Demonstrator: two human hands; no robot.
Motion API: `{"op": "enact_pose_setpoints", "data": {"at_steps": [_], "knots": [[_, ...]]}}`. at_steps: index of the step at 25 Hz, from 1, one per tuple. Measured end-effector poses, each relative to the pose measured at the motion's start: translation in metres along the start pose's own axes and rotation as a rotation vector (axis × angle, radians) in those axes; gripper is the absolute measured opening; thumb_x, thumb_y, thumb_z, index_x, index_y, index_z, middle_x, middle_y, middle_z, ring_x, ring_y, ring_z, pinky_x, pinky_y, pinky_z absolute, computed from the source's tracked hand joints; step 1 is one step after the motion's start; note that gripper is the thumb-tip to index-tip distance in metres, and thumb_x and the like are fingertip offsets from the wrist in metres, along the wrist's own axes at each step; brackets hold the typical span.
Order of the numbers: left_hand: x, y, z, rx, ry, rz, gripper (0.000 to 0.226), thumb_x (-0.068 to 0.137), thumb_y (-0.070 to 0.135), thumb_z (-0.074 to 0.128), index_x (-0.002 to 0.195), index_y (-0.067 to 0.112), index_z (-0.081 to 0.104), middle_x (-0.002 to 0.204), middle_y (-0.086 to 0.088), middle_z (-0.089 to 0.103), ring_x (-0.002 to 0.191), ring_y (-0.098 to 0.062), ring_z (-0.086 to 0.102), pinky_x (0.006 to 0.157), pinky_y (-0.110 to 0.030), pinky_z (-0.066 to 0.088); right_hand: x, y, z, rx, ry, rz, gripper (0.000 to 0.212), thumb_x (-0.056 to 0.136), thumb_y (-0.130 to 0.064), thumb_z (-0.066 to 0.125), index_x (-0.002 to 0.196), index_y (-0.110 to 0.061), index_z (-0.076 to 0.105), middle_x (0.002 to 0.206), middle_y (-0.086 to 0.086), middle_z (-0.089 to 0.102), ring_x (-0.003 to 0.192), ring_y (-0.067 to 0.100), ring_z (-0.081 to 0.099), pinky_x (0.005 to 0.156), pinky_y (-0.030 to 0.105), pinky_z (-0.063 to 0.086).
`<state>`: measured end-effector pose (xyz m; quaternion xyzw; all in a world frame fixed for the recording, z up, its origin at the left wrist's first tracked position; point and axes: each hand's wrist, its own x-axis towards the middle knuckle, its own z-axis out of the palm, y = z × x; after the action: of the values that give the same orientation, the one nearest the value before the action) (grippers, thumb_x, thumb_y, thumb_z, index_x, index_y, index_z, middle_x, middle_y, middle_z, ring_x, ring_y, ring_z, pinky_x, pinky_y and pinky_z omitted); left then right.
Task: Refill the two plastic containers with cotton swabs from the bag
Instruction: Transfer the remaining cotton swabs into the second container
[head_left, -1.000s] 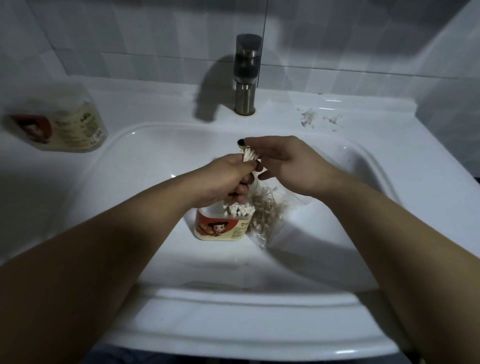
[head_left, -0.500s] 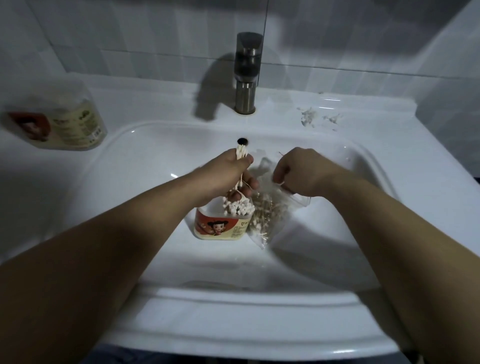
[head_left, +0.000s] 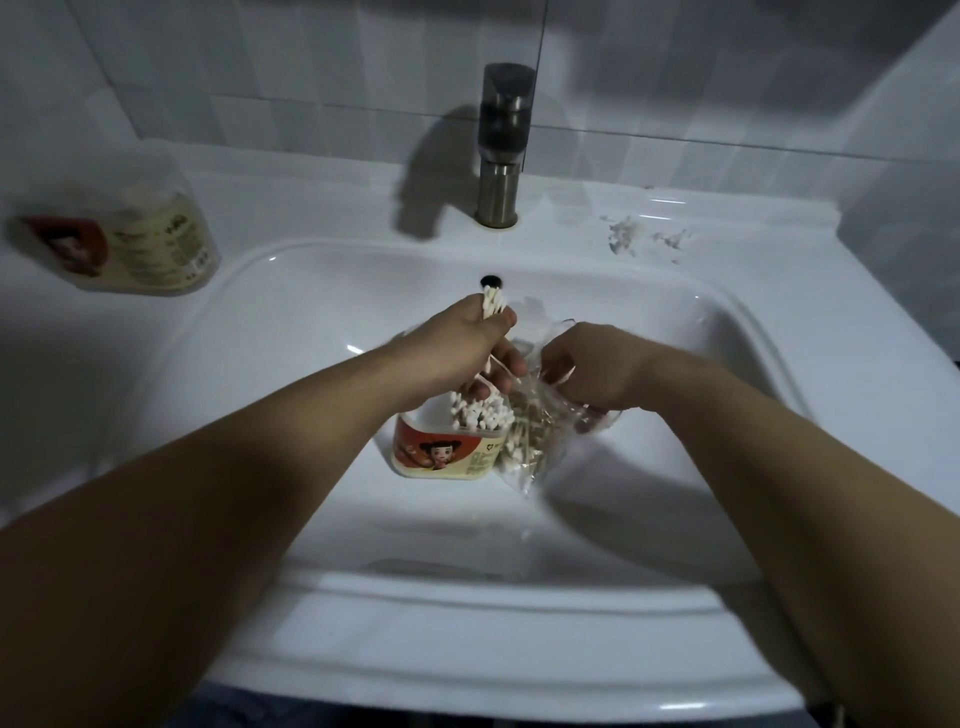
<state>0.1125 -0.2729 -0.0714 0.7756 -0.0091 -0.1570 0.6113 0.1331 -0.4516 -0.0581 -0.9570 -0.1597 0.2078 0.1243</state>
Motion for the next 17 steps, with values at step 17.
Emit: {"op": "enact_pose_setpoints", "data": {"at_steps": [17], "knots": [[-0.004, 0.002, 0.002, -0.011, -0.030, 0.011, 0.015, 0.110, 0.031, 0.040, 0.107, 0.019, 0.048, 0.091, -0.006, 0.077, 0.072, -0.020, 0.071, 0.055, -0.030, 0.050, 0.007, -0.013, 0.006, -0.232, 0.021, -0.076, 0.024, 0.091, -0.021, 0.059, 0.069, -0.026, 0.051, 0.069, -0.008, 0.051, 0.063, 0.011, 0.050, 0.055, 0.024, 0.036]]}}
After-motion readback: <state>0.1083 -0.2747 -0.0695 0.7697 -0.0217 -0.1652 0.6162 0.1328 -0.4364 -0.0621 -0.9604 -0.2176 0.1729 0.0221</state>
